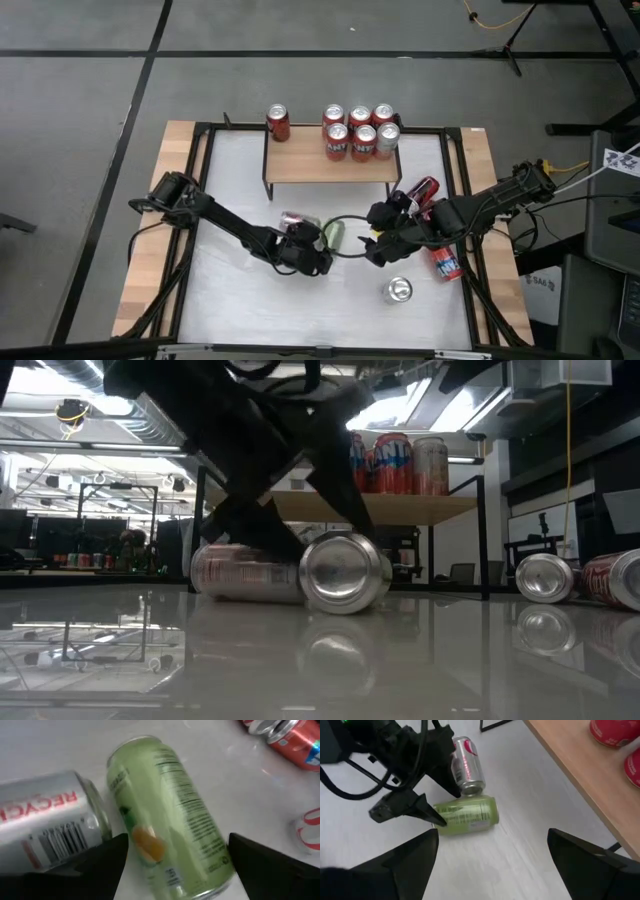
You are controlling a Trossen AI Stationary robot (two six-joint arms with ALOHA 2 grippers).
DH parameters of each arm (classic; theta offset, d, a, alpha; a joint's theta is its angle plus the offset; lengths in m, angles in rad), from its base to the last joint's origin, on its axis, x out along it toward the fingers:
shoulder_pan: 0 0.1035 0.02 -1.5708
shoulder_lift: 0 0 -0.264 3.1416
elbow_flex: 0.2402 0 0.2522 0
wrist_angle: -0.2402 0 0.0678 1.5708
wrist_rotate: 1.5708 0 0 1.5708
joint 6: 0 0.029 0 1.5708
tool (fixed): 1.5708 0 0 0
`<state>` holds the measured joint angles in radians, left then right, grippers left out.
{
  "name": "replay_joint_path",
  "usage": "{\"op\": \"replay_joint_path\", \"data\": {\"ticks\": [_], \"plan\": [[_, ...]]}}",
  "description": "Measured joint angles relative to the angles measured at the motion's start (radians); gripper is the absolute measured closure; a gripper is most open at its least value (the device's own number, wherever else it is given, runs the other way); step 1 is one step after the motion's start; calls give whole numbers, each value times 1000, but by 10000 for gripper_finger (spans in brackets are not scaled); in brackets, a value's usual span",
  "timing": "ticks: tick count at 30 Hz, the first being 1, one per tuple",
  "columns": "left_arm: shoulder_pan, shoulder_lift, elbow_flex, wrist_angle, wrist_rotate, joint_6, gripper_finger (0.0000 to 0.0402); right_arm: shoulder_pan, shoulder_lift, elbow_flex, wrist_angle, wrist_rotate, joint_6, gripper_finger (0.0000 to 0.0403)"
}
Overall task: Place canned beverage on shelf
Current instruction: Put the green soda can on the shelf
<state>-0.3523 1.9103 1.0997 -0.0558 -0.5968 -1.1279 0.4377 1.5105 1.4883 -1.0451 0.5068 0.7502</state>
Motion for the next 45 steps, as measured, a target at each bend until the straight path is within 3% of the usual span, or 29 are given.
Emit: {"op": "replay_joint_path", "data": {"ticks": [12, 19, 36, 45], "plan": [[0, 68, 2, 53, 30, -18, 72, 0, 25, 2, -3, -8, -34, 40], [0, 73, -2, 43, 104, 89, 72, 0, 98, 2, -2, -122, -108, 40], [-2, 71, -2, 73, 24, 254, 72, 0, 145, 1, -2, -195, -180, 40], [-2, 71, -2, 75, 15, 294, 110, 0, 145, 1, -3, -217, -181, 40]]}}
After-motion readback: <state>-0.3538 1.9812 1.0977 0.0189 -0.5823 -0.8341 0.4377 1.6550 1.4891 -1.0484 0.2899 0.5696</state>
